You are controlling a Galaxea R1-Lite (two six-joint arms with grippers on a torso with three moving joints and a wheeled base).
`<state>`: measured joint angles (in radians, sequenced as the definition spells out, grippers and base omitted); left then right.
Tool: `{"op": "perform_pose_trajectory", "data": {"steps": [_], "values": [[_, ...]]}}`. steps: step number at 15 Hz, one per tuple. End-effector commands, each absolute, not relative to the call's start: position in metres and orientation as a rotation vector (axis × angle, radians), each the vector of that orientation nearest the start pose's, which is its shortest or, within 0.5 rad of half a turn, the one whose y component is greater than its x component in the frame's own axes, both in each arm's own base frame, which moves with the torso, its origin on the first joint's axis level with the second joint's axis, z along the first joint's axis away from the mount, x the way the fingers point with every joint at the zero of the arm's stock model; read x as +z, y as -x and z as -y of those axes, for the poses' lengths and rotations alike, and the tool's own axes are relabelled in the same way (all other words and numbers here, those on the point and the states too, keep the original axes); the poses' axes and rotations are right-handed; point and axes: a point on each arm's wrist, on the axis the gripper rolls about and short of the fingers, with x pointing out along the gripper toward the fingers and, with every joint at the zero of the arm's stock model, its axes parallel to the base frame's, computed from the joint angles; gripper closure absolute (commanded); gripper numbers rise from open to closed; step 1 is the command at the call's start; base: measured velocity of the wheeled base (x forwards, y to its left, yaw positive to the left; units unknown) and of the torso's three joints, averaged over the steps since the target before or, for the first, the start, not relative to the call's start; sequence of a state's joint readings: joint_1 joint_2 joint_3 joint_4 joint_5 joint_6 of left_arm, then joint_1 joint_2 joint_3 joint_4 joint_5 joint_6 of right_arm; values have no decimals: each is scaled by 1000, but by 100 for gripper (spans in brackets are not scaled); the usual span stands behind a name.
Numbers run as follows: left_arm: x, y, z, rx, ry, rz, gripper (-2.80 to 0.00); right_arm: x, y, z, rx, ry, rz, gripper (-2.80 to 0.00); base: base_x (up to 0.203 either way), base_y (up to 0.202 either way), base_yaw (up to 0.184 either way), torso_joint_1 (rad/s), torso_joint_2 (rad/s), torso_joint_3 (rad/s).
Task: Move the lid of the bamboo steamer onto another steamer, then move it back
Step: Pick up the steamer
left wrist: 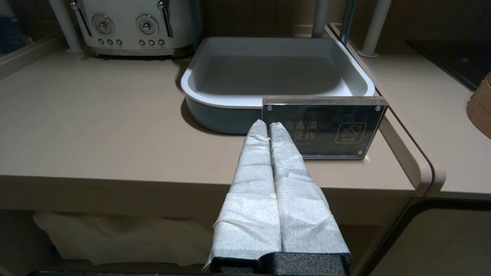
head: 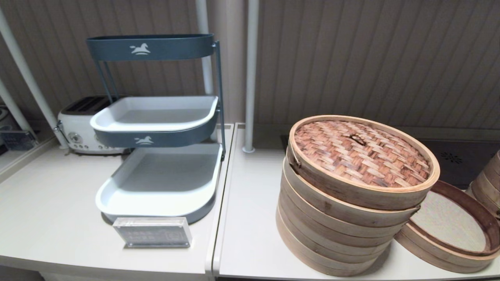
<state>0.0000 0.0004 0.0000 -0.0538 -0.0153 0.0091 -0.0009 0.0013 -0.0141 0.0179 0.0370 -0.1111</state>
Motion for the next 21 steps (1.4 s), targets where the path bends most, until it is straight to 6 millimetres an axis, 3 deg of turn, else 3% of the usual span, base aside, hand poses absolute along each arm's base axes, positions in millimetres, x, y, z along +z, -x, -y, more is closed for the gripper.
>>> {"op": "perform_pose_trajectory", "data": {"steps": [1, 21], "values": [[73, 21, 0, -15, -9, 26, 0, 74, 21, -1, 33, 109, 24, 0, 0, 0, 0, 0, 0, 0], [73, 21, 0, -15, -9, 26, 0, 72, 20, -1, 34, 81, 6, 0, 0, 0, 0, 4, -11, -6]]}}
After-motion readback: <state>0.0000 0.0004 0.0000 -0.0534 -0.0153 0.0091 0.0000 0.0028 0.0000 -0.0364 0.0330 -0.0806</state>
